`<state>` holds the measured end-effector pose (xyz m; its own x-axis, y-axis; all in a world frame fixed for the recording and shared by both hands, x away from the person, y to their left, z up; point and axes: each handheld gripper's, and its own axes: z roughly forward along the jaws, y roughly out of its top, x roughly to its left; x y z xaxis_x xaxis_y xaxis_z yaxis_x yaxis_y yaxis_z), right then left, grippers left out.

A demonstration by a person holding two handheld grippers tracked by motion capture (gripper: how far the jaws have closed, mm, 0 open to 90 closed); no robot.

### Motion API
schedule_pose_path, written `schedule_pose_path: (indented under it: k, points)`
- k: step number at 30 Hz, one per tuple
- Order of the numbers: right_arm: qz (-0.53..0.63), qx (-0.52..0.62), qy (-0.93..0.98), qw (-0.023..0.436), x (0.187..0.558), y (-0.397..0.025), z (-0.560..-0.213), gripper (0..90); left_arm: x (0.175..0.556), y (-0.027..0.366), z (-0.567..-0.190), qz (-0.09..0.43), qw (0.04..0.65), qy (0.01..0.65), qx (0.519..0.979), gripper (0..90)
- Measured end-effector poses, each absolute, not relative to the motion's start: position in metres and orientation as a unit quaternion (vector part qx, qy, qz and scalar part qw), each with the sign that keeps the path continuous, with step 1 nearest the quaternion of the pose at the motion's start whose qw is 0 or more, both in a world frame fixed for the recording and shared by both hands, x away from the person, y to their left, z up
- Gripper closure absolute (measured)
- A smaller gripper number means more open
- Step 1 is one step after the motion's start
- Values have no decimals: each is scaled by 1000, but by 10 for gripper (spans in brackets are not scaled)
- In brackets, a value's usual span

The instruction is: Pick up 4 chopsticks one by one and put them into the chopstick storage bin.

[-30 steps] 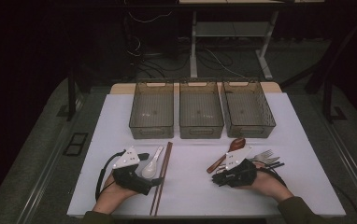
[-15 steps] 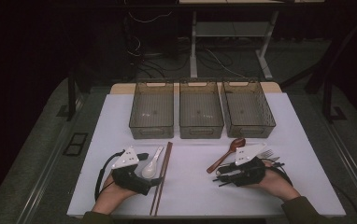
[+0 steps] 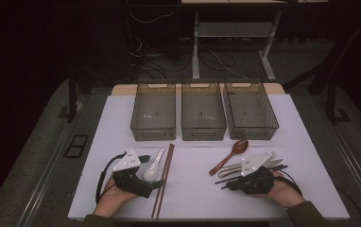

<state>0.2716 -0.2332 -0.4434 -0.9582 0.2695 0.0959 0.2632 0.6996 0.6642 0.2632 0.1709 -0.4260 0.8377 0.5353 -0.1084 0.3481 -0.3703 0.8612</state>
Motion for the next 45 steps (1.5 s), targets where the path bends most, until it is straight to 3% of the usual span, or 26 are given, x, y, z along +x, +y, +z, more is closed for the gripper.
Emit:
schedule_pose_path:
  k: [26, 31, 37, 45]
  points:
    - [369, 165, 914, 20, 286, -221, -445, 892, 264, 169, -427, 92, 492, 267, 823, 0]
    - [380, 209, 900, 36, 277, -249, -430, 892, 264, 171, -427, 94, 491, 268, 824, 0]
    - [365, 295, 879, 83, 275, -315, -420, 891, 263, 170, -427, 93, 491, 269, 823, 0]
    - [343, 387, 848, 118, 281, -375, -421, 892, 263, 169, -428, 92, 490, 268, 824, 0]
